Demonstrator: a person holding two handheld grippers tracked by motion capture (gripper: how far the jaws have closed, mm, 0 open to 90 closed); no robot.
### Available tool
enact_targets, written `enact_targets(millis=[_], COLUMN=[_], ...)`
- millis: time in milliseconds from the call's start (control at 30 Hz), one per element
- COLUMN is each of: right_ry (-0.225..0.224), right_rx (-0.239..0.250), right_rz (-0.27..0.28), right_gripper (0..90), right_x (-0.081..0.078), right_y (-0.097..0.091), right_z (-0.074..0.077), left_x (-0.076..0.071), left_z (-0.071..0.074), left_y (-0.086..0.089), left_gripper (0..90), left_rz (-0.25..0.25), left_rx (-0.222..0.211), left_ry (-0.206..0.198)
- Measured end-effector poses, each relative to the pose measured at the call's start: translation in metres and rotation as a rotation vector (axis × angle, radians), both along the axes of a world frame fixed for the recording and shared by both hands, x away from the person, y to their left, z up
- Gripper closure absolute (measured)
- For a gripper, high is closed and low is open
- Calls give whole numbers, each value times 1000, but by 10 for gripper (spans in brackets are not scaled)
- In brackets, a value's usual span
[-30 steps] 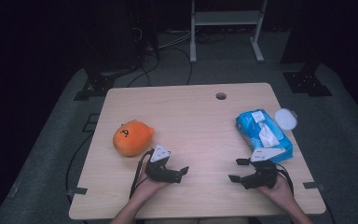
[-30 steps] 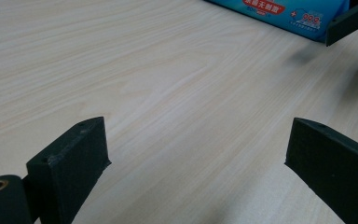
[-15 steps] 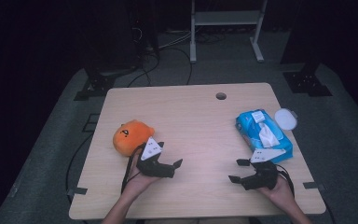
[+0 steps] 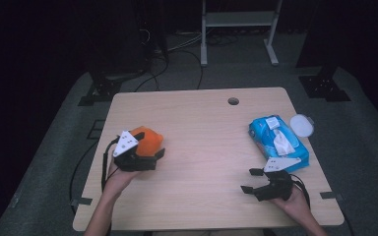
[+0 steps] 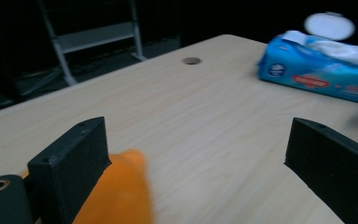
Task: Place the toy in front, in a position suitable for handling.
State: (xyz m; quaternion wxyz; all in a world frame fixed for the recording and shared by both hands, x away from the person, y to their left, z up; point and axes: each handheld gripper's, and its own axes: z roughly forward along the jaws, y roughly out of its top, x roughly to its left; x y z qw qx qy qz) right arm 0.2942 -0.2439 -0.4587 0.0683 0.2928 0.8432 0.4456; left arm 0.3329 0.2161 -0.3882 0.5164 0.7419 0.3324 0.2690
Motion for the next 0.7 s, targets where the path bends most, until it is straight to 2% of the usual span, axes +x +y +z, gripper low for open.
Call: enact_targets(millis=[100, 133, 167, 200, 233, 267, 333, 367, 400, 433, 567, 700], right_ry=[13, 13, 20, 20, 19, 20, 14, 14, 14, 14, 7, 4], right_rx=[-14, -14, -20, -24, -26, -27, -30, -26, -26, -27, -29, -22], right_rz=[1, 1, 4, 8, 11, 10, 15, 17, 18, 20, 23, 19], right_gripper=[237, 237, 242, 243, 242, 243, 242, 242, 242, 242, 243, 243], right_x=[1, 1, 1, 1, 1, 0, 0, -1, -2, -2, -2, -3], right_y=[3, 3, 5, 5, 6, 7, 7, 8, 8, 8, 7, 6], right_z=[-3, -3, -3, -3, -3, -3, -3, -2, -2, -2, -2, 0], left_x=[7, 10, 18, 18, 27, 27, 33, 39, 39, 45, 49, 47], left_z=[0, -1, -6, -6, -13, -13, -21, -28, -28, -36, -43, -45], left_y=[21, 26, 36, 36, 45, 45, 49, 52, 52, 54, 53, 48], left_gripper=[54, 54, 54, 55, 54, 55, 55, 55, 55, 55, 37, 24], left_rz=[48, 64, 98, 98, 100, 100, 102, 115, 115, 124, 113, 88], left_rx=[-11, -2, 29, 29, 11, 11, 19, 26, 26, 44, 25, 74], left_ry=[-12, -11, 10, 10, 63, 63, 96, 129, 129, 170, 200, 188])
